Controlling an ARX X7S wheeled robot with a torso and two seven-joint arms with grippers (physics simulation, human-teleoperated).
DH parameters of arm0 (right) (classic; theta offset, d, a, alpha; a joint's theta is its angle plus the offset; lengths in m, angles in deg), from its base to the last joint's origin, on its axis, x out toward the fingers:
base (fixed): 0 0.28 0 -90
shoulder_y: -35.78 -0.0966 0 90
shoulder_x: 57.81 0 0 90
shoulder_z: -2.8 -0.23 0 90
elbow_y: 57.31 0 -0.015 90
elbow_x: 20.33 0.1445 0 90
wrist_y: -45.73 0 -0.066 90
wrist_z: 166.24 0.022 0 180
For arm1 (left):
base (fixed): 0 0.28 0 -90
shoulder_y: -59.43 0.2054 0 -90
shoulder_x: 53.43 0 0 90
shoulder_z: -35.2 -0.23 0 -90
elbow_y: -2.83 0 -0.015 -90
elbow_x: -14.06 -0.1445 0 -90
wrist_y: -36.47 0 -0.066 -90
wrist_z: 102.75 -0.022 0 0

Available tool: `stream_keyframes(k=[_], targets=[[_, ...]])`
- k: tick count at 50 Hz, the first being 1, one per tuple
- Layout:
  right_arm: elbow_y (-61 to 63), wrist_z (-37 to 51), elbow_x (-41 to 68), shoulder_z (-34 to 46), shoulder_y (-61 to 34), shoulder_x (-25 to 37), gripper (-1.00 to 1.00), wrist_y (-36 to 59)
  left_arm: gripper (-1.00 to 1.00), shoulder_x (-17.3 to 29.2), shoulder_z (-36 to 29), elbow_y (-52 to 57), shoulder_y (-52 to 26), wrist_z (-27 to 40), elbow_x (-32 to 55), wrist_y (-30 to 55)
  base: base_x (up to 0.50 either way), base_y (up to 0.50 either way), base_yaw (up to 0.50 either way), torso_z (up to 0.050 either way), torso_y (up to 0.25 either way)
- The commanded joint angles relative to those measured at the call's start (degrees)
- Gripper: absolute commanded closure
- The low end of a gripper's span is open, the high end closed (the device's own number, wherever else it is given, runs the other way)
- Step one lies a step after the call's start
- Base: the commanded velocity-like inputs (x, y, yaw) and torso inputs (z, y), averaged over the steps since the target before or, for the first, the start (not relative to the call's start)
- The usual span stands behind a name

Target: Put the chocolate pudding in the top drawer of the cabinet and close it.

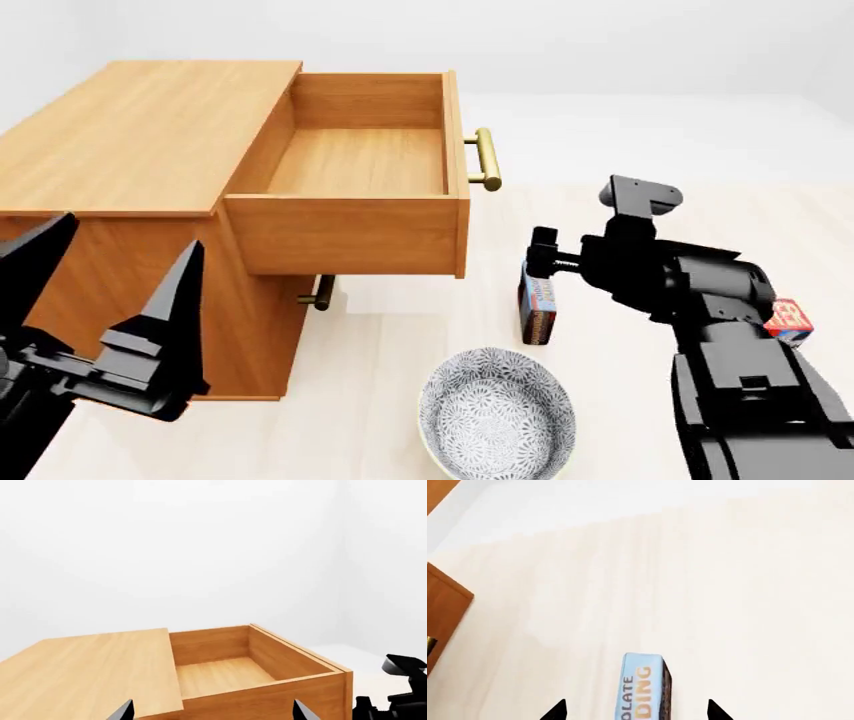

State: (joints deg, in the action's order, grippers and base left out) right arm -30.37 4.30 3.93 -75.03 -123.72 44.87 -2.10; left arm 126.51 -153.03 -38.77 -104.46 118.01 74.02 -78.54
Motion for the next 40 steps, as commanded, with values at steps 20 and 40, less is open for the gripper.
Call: stream_keyframes(k=[20,40], targets=[[-11.9,-7.6,-22.0,-15.1,-3.2,-4.6,-1.00,1.0,-1.00,0.1,-1.6,-3.6,2.1,-2.7,-0.8,-2.6,0.00,0.00,0.00,0.000,0.000],[-11.9,-7.8,-24.2,-16.6,-1.1,-5.6,-1.00,-0.1,-1.00,0.1,-1.7,-6.0,2.6,-5.7,-0.4,-3.7,0.00,0.00,0.00,0.000,0.000]])
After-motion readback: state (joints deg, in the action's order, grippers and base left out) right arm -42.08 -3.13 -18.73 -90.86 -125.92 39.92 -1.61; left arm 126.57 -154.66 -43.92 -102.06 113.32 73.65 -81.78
